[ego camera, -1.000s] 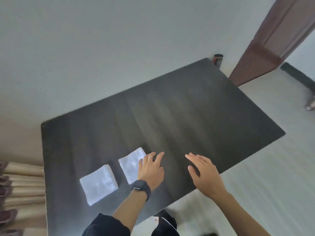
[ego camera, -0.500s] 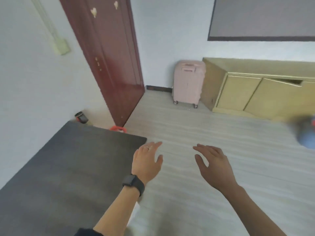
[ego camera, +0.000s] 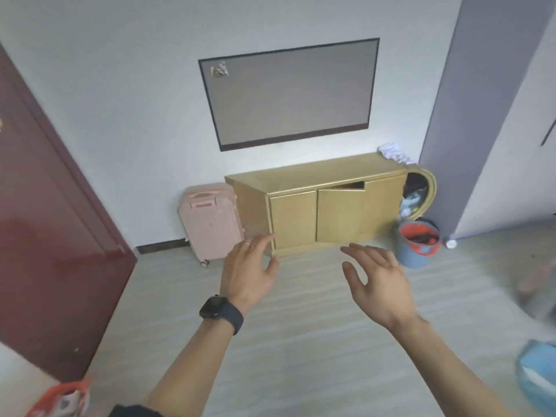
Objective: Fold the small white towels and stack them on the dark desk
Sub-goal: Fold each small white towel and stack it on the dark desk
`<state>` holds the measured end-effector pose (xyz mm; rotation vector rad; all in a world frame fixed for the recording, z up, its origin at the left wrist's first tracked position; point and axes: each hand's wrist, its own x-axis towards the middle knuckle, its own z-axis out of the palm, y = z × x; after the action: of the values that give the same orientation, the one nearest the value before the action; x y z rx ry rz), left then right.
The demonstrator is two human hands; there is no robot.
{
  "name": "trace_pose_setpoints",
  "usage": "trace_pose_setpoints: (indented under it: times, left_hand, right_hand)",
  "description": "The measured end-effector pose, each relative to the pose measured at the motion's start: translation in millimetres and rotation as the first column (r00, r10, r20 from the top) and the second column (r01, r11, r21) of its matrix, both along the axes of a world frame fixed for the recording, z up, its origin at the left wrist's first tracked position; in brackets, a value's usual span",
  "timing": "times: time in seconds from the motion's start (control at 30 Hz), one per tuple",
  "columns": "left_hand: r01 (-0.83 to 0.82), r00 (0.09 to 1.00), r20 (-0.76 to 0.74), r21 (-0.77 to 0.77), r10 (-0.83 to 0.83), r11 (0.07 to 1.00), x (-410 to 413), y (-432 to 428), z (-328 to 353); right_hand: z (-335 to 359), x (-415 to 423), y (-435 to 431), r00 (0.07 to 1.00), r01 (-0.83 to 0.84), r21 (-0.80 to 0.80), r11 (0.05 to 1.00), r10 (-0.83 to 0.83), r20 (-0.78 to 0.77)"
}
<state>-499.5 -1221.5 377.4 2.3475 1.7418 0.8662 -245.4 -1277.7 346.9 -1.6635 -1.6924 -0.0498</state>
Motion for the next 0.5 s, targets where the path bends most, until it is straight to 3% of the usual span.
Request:
trace_pose_setpoints:
  times: [0.5]
  left_hand:
    - [0.207,0.978,-0.042,-0.006,-0.207,0.978,174.5,328.3,16.9]
  right_hand:
    - [39.8,172.2,273.5,0.980,0.197,0.029,0.980,-0.198,0.004]
